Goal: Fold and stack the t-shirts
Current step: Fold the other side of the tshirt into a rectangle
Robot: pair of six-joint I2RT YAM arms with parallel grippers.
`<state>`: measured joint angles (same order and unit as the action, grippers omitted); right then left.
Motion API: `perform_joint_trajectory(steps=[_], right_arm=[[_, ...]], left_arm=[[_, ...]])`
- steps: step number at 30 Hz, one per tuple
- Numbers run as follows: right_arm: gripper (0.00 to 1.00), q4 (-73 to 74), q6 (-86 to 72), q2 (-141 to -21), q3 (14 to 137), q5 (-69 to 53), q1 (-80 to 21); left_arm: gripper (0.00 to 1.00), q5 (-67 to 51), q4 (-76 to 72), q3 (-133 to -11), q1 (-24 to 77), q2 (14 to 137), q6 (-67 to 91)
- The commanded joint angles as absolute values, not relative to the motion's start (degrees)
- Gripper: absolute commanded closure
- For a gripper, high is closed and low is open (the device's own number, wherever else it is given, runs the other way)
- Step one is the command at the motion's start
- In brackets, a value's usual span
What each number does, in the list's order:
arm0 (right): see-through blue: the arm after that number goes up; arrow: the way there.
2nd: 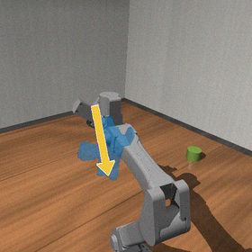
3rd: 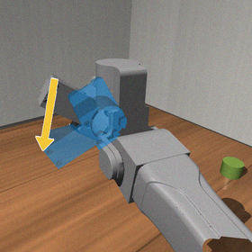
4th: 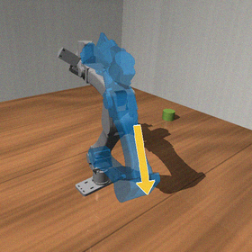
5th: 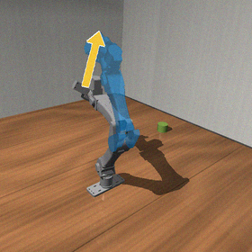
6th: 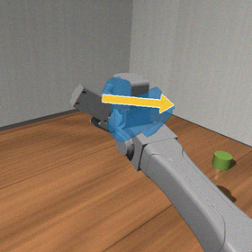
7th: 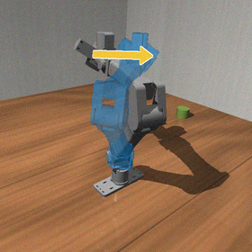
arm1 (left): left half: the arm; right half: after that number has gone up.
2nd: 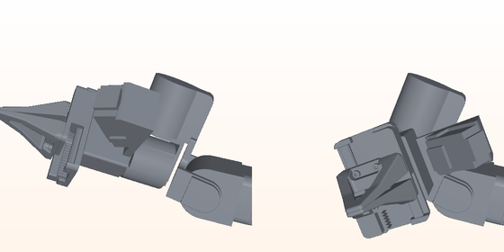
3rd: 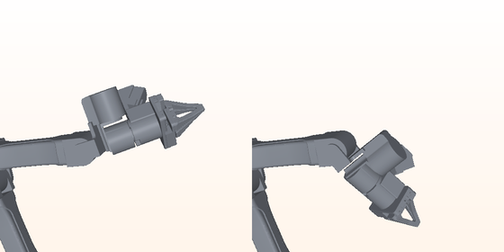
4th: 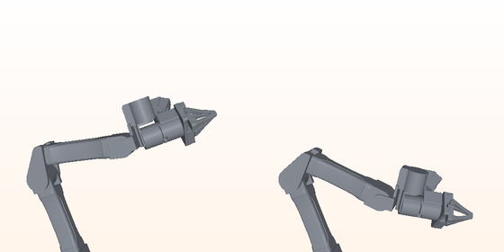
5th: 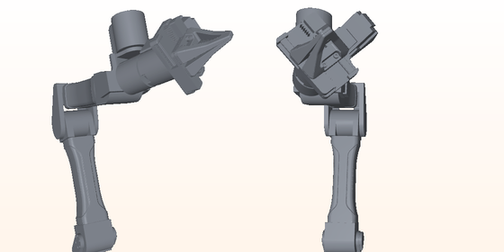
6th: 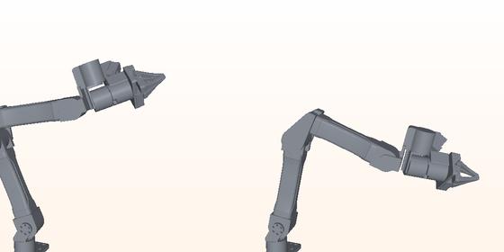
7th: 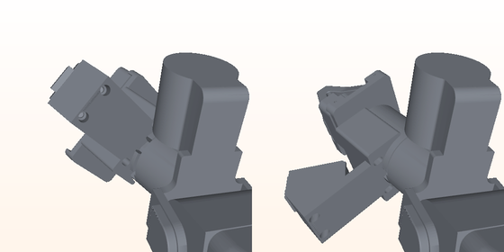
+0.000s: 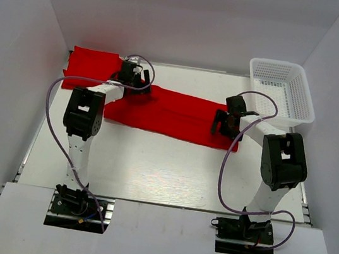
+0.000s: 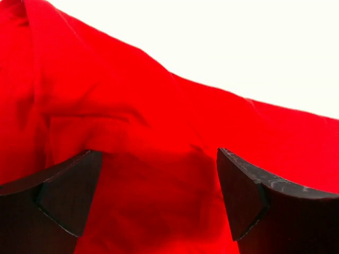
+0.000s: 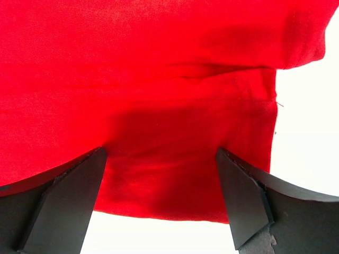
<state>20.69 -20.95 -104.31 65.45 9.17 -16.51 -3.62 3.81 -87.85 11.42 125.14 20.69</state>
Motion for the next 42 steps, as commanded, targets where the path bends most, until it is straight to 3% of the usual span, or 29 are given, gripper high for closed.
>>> perform_joint_trajectory(steps=[1, 20, 35, 42], right_arm=[[0.1, 21.9, -21.8, -104.0, 64.7, 10.6, -16.3], [0.1, 22.8, -22.1, -105.5, 66.8, 11.2, -16.3], [0.1, 24.0, -17.3, -102.7, 73.8, 13.9, -16.5], [0.1, 24.5, -13.7, -106.3, 82.7, 11.7, -16.5]], left_arm=[[0.01, -1.4, 2.5, -92.0, 11.2, 126.1, 21.1], [0.01, -11.1, -2.4, -107.1, 11.2, 137.6, 25.8], [0.01, -8.8, 6.5, -117.2, 11.2, 130.8, 18.6], [0.01, -4.5, 8.3, -100.2, 11.8, 121.4, 14.7]])
